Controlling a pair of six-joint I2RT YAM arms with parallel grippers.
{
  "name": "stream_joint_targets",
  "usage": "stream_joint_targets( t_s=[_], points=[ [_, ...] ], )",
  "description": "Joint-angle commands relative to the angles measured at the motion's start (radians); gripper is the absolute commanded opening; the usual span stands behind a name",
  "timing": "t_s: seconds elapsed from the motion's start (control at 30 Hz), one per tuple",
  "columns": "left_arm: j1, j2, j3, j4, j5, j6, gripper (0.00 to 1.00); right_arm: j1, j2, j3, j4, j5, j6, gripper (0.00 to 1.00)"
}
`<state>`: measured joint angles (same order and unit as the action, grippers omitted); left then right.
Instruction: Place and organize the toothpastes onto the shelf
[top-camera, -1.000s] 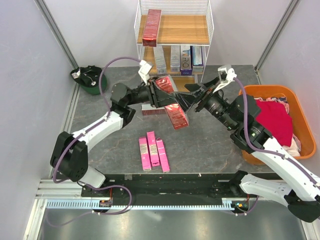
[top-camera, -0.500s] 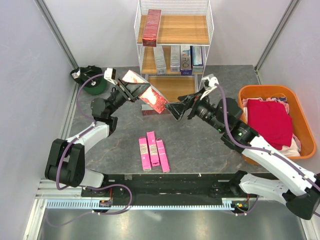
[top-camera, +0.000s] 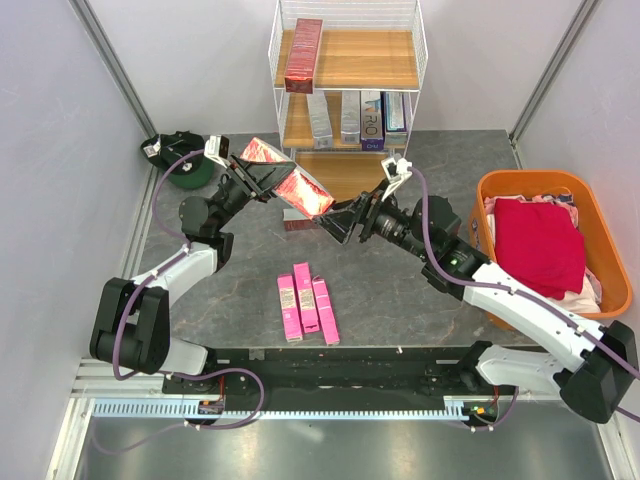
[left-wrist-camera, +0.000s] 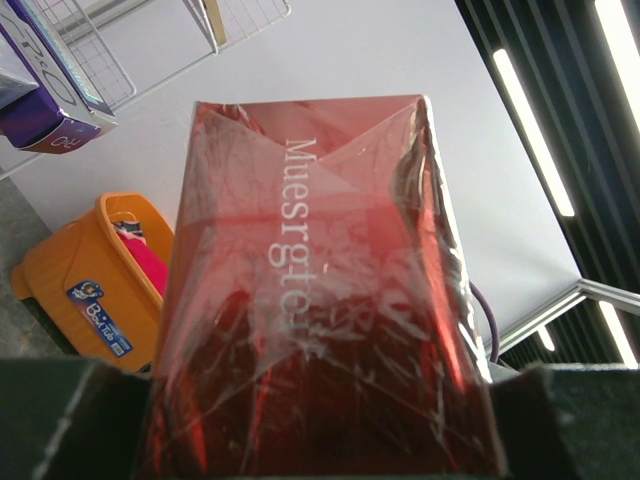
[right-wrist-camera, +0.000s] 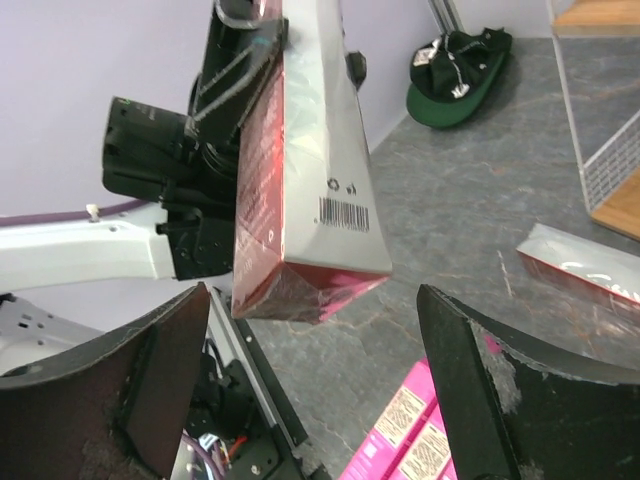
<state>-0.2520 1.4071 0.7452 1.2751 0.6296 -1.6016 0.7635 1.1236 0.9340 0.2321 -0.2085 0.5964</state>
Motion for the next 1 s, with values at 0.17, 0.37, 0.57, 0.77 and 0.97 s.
stream_joint_targets(
  t_s=[0.17, 0.37, 0.57, 0.77, 0.97],
  points=[
    [0.002, -0.014, 0.040, 0.369, -0.007, -0.050, 0.42, -0.026, 0.051, -0.014, 0.222, -0.063, 0.124, 0.85],
    [0.002, -0.014, 0.037, 0.369, -0.004, -0.052, 0.42, -0.029, 0.096, -0.023, 0.294, -0.083, 0.178, 0.61],
    [0.002, -0.020, 0.037, 0.363, 0.038, -0.035, 0.55, -0.036, 0.081, -0.018, 0.293, -0.080, 0.187, 0.38],
    [0.029, -0.085, -0.001, 0.195, 0.079, 0.051, 0.94, -0.064, 0.015, -0.014, 0.205, -0.039, 0.197, 0.31],
    [0.062, -0.192, 0.019, -0.191, 0.124, 0.268, 0.99, -0.119, -0.067, -0.006, 0.073, 0.041, 0.204, 0.25]
  ],
)
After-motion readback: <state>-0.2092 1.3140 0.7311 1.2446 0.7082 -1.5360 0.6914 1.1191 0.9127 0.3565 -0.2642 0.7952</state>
